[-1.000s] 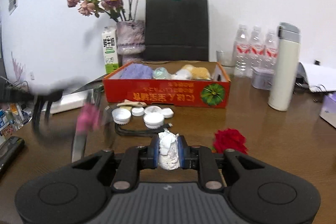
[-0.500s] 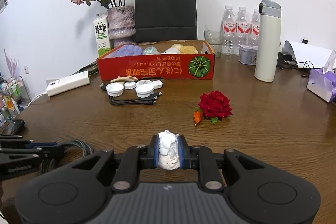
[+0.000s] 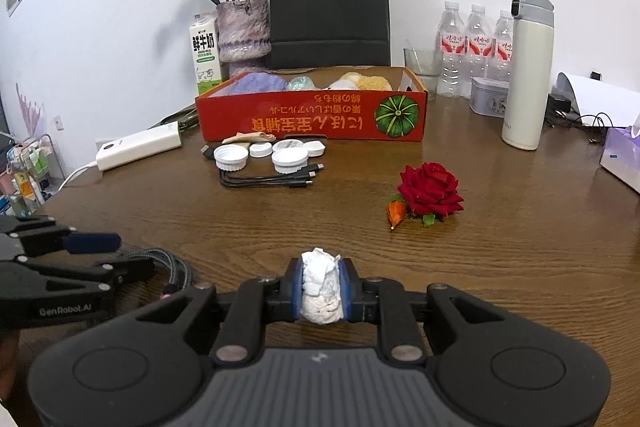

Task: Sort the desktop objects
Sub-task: 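Grasp the black cable with left tool and carry it toward the box while right holds tissue, then open both tools over the box to drop the black cable and white tissue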

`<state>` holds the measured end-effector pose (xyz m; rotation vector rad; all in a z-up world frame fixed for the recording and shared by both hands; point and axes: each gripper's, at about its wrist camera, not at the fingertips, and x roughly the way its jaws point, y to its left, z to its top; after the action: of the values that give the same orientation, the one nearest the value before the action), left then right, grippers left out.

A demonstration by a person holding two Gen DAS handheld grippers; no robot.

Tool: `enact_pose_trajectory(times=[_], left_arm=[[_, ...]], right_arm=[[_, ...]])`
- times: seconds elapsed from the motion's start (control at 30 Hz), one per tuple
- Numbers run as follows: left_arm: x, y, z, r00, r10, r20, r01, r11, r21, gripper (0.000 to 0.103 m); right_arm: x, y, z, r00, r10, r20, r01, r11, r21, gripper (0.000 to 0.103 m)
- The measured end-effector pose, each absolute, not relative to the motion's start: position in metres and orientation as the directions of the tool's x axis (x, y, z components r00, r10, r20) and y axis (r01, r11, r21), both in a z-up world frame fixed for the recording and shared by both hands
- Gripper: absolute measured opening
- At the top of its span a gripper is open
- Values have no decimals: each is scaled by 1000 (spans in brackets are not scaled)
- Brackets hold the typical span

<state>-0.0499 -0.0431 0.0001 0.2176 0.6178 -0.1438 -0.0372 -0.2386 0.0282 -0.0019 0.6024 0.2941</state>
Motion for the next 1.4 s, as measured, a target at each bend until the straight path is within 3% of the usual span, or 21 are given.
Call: enact_pose_trajectory(times=[0.03,0.07,0.2,0.3,0.47,0.77,1.07,1.2,1.4], left_arm=[[-51,-44,0,807,-71,-586,203,966,162,20],[-50,-43,0,801,-83,-592,205,968,141,15],[-48,-33,2,780,-145,-609,217,975,46,9],[-50,-23,7,766,-226,-602,235,970,-65,9],[-50,-12,19,791,-238,-564,176,971,-162,9],[-18,-10,49,817,-251,-520,195,967,-161,9],[107,6,128,854,-247,-457,220,969,-113,9],[198,6,139,805,-271,-527,251,962,-111,9],[293,18,81,665,-220,-714,249,966,-66,9]], right_arm=[[-37,-239,28,782,274,-560,-272,958,89,18],[-37,-240,28,781,276,-561,-272,958,93,18],[-39,-240,29,781,285,-556,-284,955,91,18],[-41,-240,32,791,286,-540,-286,954,86,18],[-41,-240,41,807,296,-511,-289,953,95,18],[-15,-238,61,814,326,-481,-309,944,118,18],[99,-220,129,829,395,-395,-369,918,144,18],[192,-204,149,781,446,-437,-381,895,231,18],[300,-158,108,640,460,-616,-361,887,287,17]])
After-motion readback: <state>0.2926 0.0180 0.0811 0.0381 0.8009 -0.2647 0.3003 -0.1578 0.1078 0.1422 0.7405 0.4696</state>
